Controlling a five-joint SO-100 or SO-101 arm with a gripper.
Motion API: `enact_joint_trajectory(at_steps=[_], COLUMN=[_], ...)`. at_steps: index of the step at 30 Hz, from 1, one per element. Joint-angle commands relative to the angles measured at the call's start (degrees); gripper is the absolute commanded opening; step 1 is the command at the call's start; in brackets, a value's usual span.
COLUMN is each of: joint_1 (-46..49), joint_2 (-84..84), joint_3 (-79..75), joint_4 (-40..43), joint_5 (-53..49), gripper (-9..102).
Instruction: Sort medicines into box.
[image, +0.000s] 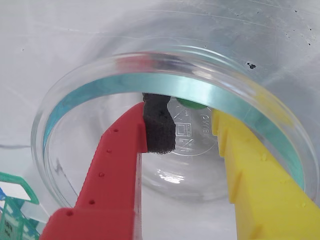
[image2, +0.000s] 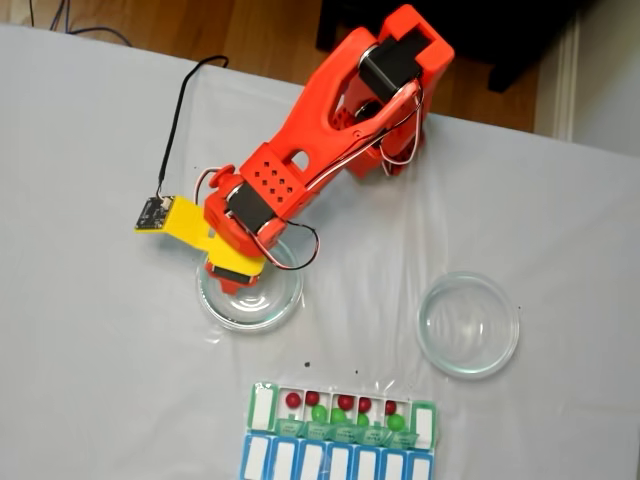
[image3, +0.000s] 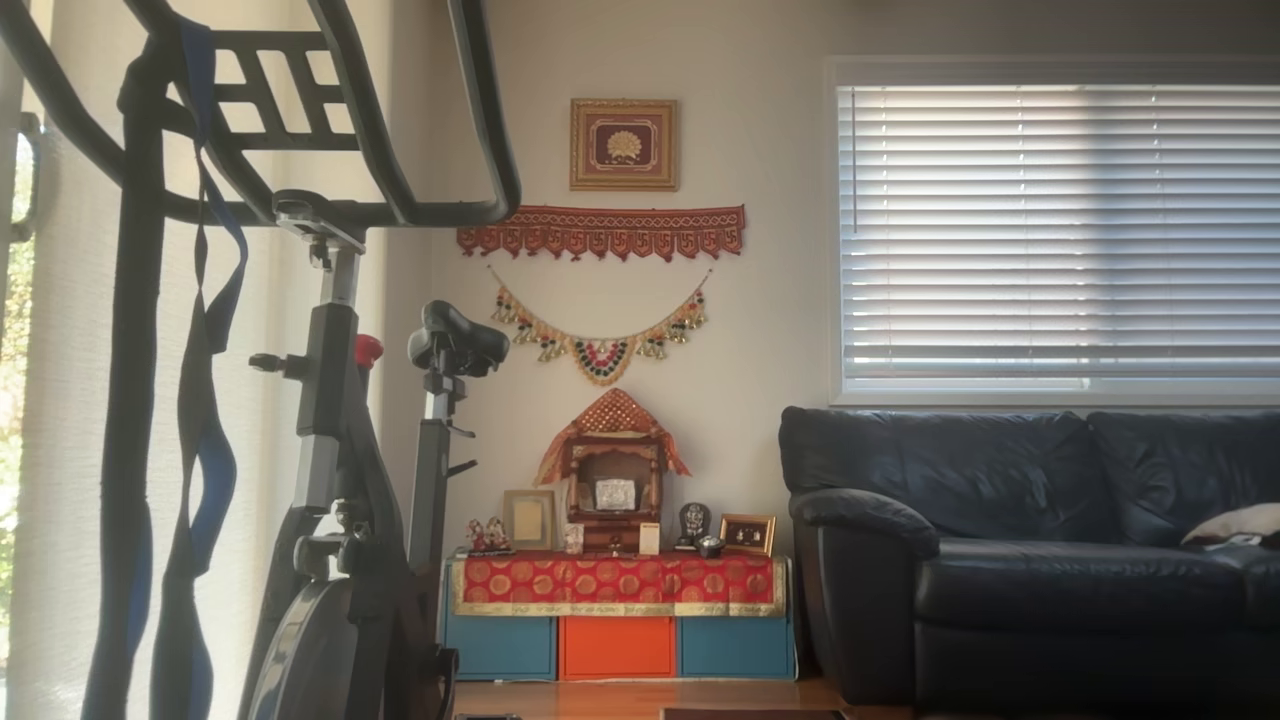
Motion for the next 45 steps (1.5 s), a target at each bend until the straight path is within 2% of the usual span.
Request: enact_joint_trajectory(at_steps=[1,8,24,45], joint_1=[-0.26,-1.14,2.20,4.57], joint_2=[4.48,5.71,2.02,-2.81], joint_3=[0.26,1.76,-3.16,-5.80], joint_4=[-0.70,-2.29,-0.35,-1.49], joint_5=[-1.41,-5.10,8.70,8.96], gripper=[15,17,22,21])
